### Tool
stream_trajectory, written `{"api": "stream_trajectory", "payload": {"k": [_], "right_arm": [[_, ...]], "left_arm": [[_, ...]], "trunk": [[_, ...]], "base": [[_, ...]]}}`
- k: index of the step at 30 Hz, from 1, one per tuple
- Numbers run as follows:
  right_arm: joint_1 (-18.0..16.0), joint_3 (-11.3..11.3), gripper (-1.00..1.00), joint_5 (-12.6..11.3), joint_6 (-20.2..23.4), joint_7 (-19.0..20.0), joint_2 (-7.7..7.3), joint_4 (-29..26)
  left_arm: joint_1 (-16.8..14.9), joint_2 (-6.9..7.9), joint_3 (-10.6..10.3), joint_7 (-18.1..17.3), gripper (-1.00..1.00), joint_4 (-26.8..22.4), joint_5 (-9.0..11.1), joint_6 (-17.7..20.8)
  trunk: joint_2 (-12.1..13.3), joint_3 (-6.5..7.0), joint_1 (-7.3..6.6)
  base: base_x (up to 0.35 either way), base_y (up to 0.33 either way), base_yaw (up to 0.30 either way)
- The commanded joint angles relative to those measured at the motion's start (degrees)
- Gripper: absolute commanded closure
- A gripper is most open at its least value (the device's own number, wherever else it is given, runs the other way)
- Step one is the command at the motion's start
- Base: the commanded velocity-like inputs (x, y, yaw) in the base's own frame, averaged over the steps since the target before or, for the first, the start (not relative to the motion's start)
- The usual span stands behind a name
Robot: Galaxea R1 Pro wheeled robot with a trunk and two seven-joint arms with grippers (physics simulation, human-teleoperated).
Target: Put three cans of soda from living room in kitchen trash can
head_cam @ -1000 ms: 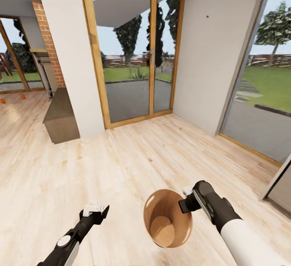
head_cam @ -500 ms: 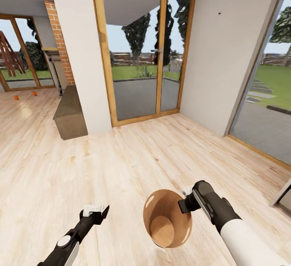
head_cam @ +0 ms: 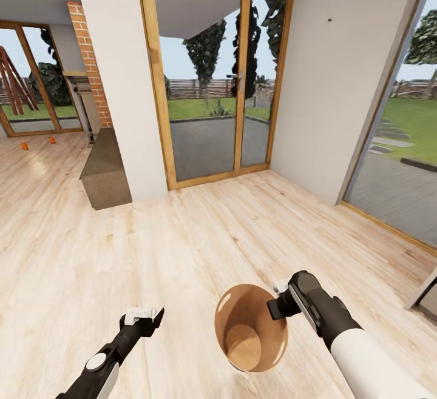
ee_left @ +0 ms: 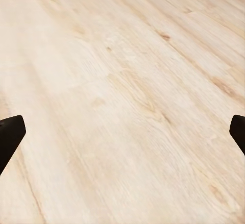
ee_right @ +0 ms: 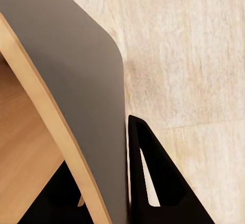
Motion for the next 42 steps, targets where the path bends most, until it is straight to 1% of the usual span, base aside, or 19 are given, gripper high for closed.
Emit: {"api": "stream_trajectory", "payload": {"k": [1,23,34,42], "right_arm": [[-0.02,-0.04,1.00,-1.29,0.17,0.19,0.01,-0.01],[-0.02,0.05,1.00,-1.28,0.17,0.14,0.07,-0.01],[-0.02,0.11,1.00,-1.26,0.17,0.10,0.07,-0.01],[-0.02,0.14,1.00,-1.26,0.17,0.10,0.07,-0.01]], "left_arm": [[0.00,0.00,0.00,0.00,-1.00,0.00,-0.01,0.00],[0.00,-0.04,0.00,0.00,-1.00,0.00,-0.03,0.00],[0.00,-0.07,0.00,0.00,-1.00,0.05,-0.03,0.00],[0.00,-0.07,0.00,0.00,-1.00,0.02,-0.03,0.00]], "trunk": [[0.00,0.01,0.00],[0.00,-0.07,0.00],[0.00,-0.90,0.00],[0.00,-1.59,0.00]], "base": [[0.000,0.000,0.000],[0.000,0.000,0.000],[0.000,0.000,0.003],[0.000,0.000,0.070]]}}
